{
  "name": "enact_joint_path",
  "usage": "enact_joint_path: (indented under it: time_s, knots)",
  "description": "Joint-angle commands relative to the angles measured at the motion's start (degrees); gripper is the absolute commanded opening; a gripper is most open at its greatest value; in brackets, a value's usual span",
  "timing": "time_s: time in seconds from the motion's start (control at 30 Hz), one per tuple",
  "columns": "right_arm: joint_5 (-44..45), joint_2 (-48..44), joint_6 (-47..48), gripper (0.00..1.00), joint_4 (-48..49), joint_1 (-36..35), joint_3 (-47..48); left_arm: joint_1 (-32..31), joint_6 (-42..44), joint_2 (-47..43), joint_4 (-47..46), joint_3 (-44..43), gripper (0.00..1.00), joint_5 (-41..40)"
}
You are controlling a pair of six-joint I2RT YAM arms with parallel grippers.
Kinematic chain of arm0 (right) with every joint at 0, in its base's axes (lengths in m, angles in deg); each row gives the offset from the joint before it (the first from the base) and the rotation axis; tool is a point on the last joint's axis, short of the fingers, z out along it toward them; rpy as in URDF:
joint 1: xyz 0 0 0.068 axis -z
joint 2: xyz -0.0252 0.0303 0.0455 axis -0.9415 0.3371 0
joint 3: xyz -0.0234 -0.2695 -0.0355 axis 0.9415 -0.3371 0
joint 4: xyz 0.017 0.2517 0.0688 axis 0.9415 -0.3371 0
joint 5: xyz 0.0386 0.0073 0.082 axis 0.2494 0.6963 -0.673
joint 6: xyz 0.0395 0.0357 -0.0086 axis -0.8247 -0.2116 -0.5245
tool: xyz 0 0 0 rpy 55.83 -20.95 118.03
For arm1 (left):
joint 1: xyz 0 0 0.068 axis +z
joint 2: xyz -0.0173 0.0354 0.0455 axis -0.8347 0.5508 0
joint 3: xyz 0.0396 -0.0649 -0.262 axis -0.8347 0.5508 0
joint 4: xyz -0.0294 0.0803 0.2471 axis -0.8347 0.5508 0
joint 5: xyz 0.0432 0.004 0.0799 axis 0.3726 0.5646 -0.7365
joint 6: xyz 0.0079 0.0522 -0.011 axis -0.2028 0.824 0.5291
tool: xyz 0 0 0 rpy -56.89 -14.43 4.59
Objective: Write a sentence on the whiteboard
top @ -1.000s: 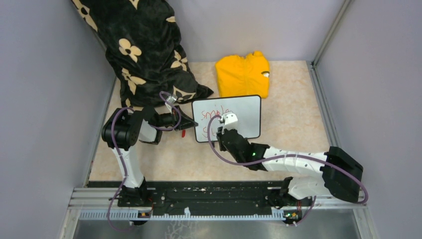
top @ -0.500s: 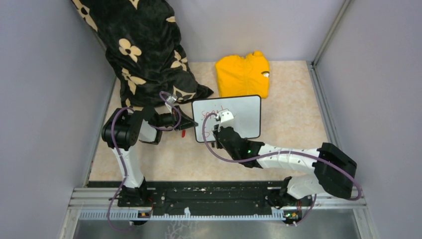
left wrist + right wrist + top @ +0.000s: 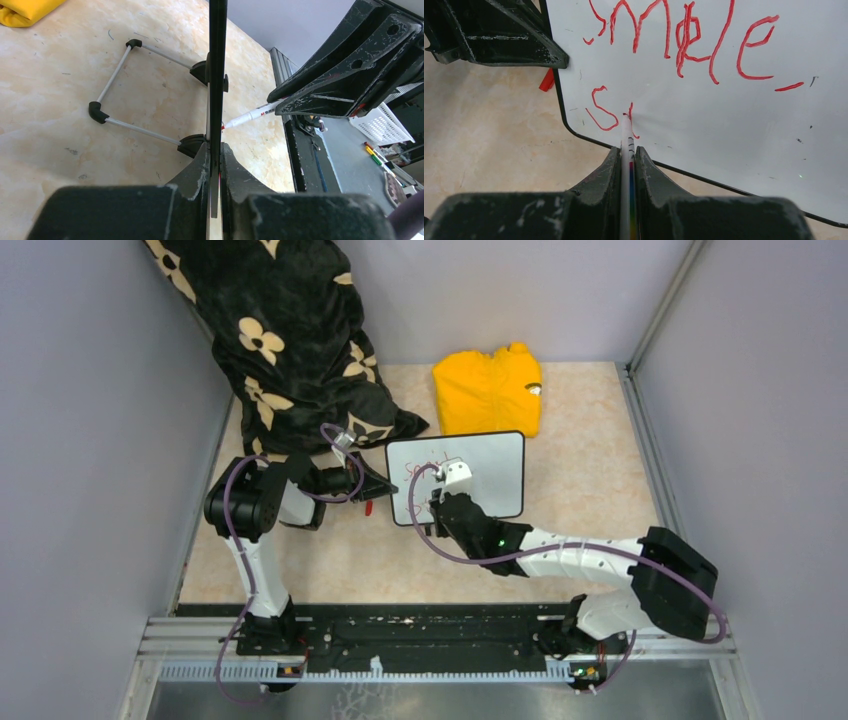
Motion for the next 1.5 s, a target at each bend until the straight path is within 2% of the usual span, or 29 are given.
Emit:
enact_joint_path:
  time_s: [0.0, 0.63, 1.47]
  knots:
    - [2.78, -2.56, -0.36, 0.00, 0.22, 1.51, -0.09, -0.53, 0.72, 0.00, -3.69, -0.81, 0.00, 1.62]
    - [1.95, -10.33, -0.67, 0.00, -0.27, 1.67, -3.09, -0.51, 0.70, 0.02, -3.62, -0.87, 0.00, 1.56]
    - [3.78, -6.44, -1.28, 0.00, 0.36, 2.23, -2.45, -0.57, 1.01, -0.04, -3.10, -0.84, 0.00, 1.57]
